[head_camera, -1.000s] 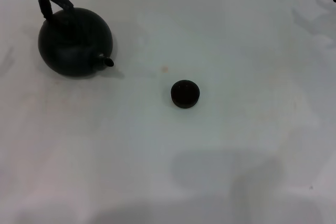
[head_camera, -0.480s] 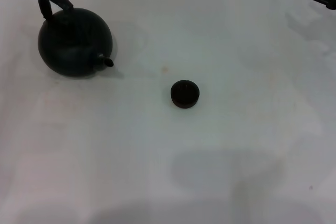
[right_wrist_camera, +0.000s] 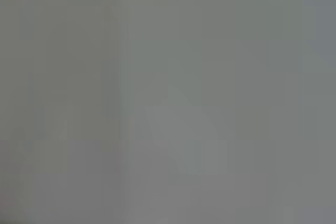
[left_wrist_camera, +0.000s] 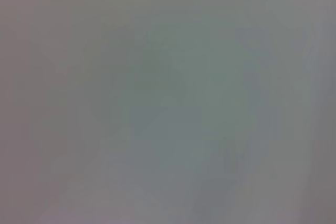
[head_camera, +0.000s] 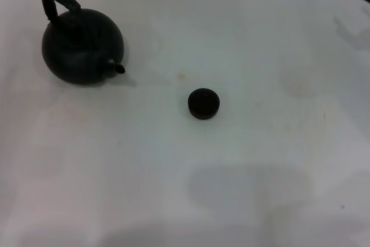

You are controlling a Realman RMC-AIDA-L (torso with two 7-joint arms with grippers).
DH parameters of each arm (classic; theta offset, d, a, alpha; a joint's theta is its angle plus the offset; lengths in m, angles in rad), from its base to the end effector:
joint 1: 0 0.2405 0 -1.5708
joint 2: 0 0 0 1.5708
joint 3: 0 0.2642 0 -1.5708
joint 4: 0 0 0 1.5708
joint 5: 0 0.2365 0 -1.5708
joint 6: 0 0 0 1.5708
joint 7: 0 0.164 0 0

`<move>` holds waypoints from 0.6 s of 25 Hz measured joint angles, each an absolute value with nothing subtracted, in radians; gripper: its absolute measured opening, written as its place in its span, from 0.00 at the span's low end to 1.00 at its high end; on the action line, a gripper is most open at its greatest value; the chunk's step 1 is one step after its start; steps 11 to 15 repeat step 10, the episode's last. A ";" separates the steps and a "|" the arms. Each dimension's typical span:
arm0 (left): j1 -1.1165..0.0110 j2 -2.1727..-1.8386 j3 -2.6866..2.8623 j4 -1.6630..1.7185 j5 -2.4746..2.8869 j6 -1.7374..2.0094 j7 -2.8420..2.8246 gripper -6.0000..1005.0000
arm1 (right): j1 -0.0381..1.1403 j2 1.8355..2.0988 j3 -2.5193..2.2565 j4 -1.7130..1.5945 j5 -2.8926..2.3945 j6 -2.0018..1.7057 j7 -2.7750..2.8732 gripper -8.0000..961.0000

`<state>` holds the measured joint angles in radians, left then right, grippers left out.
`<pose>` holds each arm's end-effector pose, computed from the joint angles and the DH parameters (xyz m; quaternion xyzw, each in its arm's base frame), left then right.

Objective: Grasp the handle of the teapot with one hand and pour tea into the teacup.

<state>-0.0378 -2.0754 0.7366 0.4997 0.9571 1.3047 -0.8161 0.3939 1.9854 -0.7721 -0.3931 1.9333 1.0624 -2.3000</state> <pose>-0.4331 0.2561 0.0779 -0.6648 -0.2872 -0.3385 0.6008 0.3820 0.3897 0.0489 -0.7815 0.2485 0.2624 0.5086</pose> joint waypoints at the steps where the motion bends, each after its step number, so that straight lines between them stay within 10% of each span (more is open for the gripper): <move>1: -0.038 -2.076 0.736 0.472 0.932 1.335 -0.794 0.88 | 0.393 1.983 -0.748 -0.386 1.934 1.061 -2.296 0.89; 15: -0.045 -2.077 0.736 0.294 0.809 1.421 -0.637 0.88 | 0.376 1.968 -0.661 -0.378 1.920 1.062 -2.335 0.89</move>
